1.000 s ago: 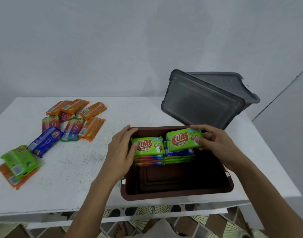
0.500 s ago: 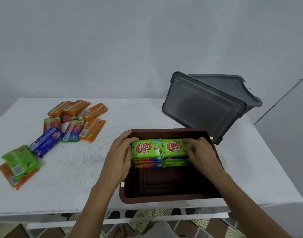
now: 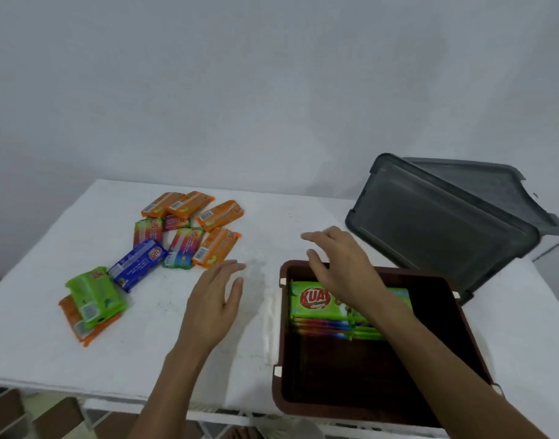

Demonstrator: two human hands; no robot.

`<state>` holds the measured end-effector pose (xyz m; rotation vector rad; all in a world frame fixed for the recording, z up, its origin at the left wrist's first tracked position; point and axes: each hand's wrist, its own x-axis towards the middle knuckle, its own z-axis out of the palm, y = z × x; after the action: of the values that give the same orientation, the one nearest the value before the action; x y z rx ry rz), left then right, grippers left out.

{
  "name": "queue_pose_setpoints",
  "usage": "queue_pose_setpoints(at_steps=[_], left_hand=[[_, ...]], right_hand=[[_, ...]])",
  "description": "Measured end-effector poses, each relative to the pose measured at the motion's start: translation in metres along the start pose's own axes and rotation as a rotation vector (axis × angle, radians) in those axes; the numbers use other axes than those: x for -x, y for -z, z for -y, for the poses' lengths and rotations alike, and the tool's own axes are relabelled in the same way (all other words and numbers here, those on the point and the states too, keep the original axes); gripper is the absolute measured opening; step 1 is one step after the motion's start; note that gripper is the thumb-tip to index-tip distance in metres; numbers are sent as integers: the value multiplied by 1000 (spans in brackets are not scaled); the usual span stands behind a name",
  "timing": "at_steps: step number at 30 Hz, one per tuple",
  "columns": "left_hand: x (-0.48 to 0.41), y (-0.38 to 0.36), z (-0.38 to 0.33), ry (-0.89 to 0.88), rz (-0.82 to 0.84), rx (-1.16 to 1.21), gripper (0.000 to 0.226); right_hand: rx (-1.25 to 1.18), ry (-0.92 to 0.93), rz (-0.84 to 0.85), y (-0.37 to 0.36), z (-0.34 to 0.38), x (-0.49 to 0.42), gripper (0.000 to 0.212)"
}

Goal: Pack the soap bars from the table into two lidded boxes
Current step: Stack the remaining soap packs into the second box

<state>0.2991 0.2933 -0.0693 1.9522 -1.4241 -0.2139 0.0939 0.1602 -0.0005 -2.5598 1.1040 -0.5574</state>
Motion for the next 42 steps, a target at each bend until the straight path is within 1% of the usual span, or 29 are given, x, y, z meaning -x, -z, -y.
queue_pose_setpoints(at_steps=[3, 5, 8, 11, 15, 17, 19, 23, 25, 28, 30, 31, 33, 35, 37, 40, 42], left_hand=[[-22, 14, 35, 202, 22, -123, 36], [-38, 20, 57, 244, 43, -184, 37], [-62, 19, 77, 219, 76, -236, 39], [-82, 10, 87, 178, 132, -283, 46], [-98, 0, 97, 193, 246, -387, 75], [-101, -3, 99, 181, 236, -411, 80], [-101, -7, 102, 170, 217, -414, 79], [-103, -15, 111, 175, 173, -391, 78], [-105, -19, 112, 163, 150, -377, 75], [-106, -19, 110, 138, 127, -345, 74], [-104, -17, 107, 143, 116, -282, 75], [-103, -16, 105, 159, 118, -233, 77], [-101, -14, 101, 211, 126, -125, 81], [-99, -9, 94, 261, 131, -13, 87], [-97, -3, 84, 303, 121, 121, 92], [-93, 3, 63, 318, 85, 306, 96], [-90, 8, 48, 290, 38, 425, 100]], right_hand=[[-48, 59, 129, -24, 16, -45, 37], [-57, 101, 208, -45, 23, -77, 39], [33, 133, 341, -79, 34, -129, 42], [125, 134, 436, -110, 43, -174, 46], [208, 176, 495, -144, 49, -217, 60], [256, 198, 557, -158, 51, -235, 62], [297, 232, 615, -172, 52, -249, 61], [347, 252, 648, -185, 53, -262, 57], [399, 260, 629, -186, 51, -264, 63], [454, 241, 606, -175, 43, -259, 79], [457, 221, 580, -164, 30, -251, 82], [421, 203, 567, -159, 23, -247, 81], [254, 157, 517, -146, 9, -237, 75], [-8, 91, 433, -127, 3, -224, 66], [-290, -1, 313, -104, 1, -206, 58], [-567, -154, 224, -69, 0, -173, 60], [-762, -220, 184, -49, -2, -149, 63]])
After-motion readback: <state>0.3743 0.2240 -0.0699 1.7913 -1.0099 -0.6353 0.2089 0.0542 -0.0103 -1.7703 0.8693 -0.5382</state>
